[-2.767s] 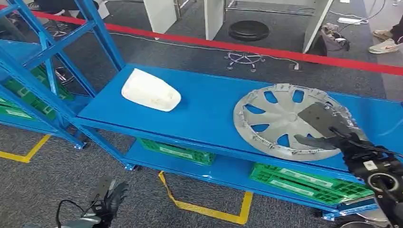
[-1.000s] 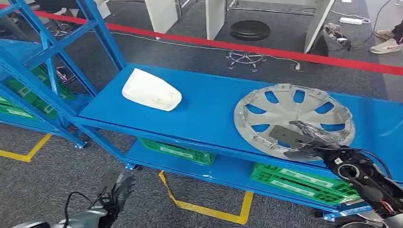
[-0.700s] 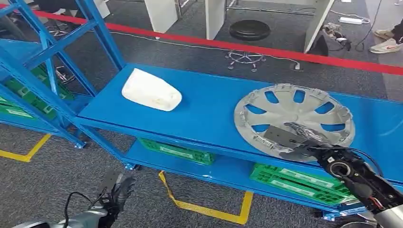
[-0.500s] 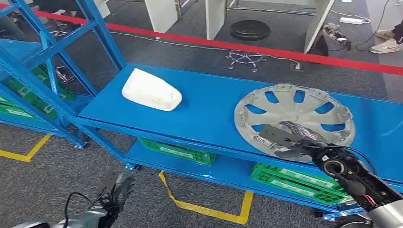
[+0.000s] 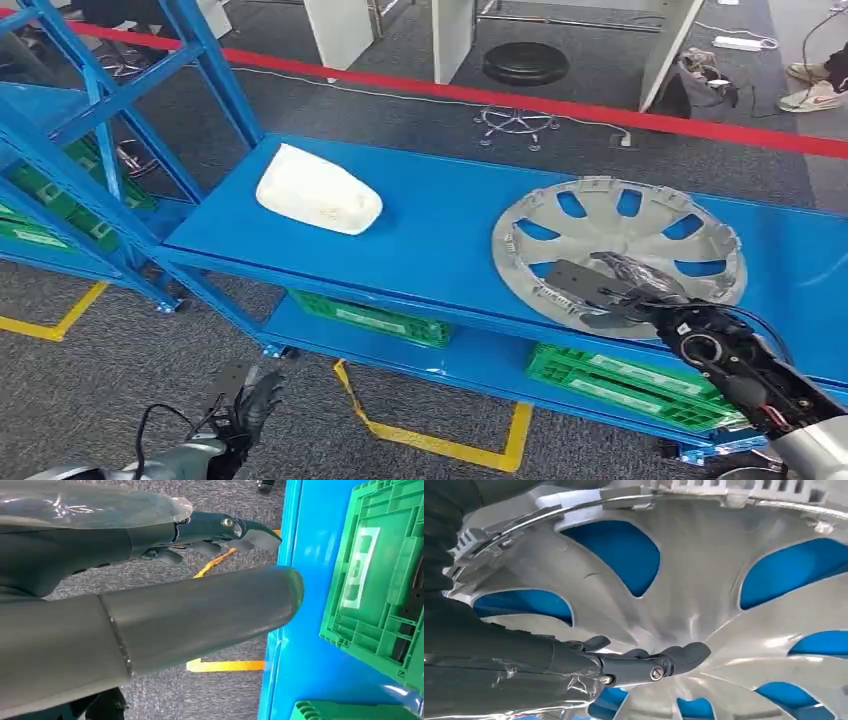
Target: Take the parts from the cabinet and place them on the table.
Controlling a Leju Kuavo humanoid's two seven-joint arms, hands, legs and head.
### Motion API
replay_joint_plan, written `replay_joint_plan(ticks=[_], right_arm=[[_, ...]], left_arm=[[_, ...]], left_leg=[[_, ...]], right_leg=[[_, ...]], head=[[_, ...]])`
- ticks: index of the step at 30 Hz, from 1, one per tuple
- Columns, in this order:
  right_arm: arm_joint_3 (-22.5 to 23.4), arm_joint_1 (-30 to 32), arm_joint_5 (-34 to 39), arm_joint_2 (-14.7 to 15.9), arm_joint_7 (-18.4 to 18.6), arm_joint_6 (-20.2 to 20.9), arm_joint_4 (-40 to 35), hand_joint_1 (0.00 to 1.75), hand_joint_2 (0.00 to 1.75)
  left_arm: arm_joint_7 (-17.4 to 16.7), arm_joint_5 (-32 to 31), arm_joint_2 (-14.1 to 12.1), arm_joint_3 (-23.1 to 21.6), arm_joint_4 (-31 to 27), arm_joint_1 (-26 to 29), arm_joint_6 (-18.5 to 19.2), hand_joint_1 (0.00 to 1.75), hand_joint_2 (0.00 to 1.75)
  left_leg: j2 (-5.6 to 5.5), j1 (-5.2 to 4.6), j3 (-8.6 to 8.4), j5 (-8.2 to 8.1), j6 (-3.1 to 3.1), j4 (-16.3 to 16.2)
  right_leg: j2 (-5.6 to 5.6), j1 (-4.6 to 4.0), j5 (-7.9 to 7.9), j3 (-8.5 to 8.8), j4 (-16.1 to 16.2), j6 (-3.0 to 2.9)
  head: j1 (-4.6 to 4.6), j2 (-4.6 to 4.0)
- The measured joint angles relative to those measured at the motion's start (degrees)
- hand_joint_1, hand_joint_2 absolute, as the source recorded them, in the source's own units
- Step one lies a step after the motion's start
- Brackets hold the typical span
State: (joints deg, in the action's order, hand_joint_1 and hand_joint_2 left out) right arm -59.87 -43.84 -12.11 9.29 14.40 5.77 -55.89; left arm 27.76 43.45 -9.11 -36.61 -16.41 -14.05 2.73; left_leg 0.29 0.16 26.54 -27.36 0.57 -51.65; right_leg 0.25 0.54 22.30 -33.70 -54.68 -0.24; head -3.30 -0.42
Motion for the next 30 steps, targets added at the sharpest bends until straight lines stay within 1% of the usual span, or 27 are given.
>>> replay_joint_plan(ticks=[8,12,15,19,30], right_arm=[[-0.31,0.00,-0.31,-0.37,-0.02,-0.02,0.39,0.00,1.75],[-0.61,0.00,-3.00,-1.12,-0.92,-0.28,0.90,0.00,1.75],[-1.03,0.14,-5.80,-2.56,-1.55,-1.16,1.95,0.00,1.75],[-1.44,0.29,-7.76,-4.57,-2.25,-1.88,3.67,0.00,1.75],[-1.62,0.04,-9.92,-10.07,-5.03,-2.23,8.28,0.00,1.75]], left_arm=[[0.00,0.00,0.00,0.00,0.00,-0.01,0.00,0.00,0.00],[0.00,0.09,0.04,0.00,0.00,-0.02,0.00,0.00,0.00],[-0.26,-0.09,0.20,0.00,0.00,-0.19,0.00,0.00,0.00],[-0.52,-0.26,0.42,0.00,0.00,-0.52,0.00,0.00,0.00],[-0.59,-0.37,0.55,-0.02,0.00,-1.04,0.26,0.00,0.00]], left_leg=[[0.00,0.00,-0.01,0.00,0.00,0.00],[0.00,0.00,0.00,0.00,0.00,0.00],[0.01,0.00,-0.01,0.00,0.00,0.00],[0.01,0.01,-0.01,0.00,0.00,0.00],[0.07,0.01,-0.07,0.01,0.01,0.00]], right_leg=[[0.00,0.00,0.00,0.01,0.00,0.00],[0.00,0.00,0.00,0.01,0.00,0.00],[0.02,-0.01,0.00,0.00,-0.01,0.00],[0.02,-0.02,0.00,0.01,-0.01,0.00],[0.08,-0.02,0.00,0.04,-0.01,-0.01]], head=[[0.02,0.00],[0.02,0.00],[0.02,0.00],[0.02,0.00],[0.00,0.00]])
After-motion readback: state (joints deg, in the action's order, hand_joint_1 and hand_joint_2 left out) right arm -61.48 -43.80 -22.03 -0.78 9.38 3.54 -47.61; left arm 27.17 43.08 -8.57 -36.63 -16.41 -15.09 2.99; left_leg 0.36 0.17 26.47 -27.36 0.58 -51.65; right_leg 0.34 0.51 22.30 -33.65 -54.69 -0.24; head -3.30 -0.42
